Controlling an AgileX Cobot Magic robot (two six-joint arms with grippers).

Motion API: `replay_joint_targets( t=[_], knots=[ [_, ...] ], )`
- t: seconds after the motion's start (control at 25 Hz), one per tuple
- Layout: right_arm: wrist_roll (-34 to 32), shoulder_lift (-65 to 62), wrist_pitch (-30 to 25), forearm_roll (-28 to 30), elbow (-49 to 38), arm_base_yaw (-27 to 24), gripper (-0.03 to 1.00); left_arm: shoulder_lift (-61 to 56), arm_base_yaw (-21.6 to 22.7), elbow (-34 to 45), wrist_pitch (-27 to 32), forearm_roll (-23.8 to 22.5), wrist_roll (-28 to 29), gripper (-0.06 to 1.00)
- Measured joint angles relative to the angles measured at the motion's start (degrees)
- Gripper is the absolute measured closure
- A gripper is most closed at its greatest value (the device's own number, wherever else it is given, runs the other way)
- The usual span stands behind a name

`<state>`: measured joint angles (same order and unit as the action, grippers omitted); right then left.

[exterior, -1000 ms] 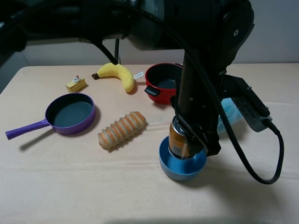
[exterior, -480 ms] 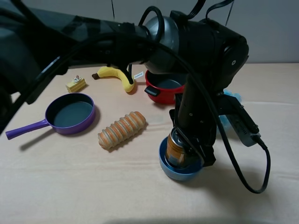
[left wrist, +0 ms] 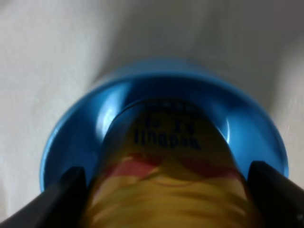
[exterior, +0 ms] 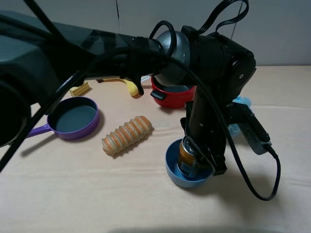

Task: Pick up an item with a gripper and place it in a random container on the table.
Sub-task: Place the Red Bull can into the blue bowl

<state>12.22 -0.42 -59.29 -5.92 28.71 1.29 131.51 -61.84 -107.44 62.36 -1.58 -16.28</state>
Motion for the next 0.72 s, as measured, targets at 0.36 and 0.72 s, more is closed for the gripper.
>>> replay_joint_targets(
  t=[0.36, 0.72],
  knots=[
    [0.0, 0.0, 0.0, 0.0, 0.0, 0.0, 0.27, 0.0, 0.0, 0.0, 1.49, 1.58, 0.0, 0.26],
    [0.0, 0.0, 0.0, 0.0, 0.0, 0.0, 0.27, 0.0, 0.0, 0.0, 2.05, 0.9, 0.42, 0.26]
  ],
)
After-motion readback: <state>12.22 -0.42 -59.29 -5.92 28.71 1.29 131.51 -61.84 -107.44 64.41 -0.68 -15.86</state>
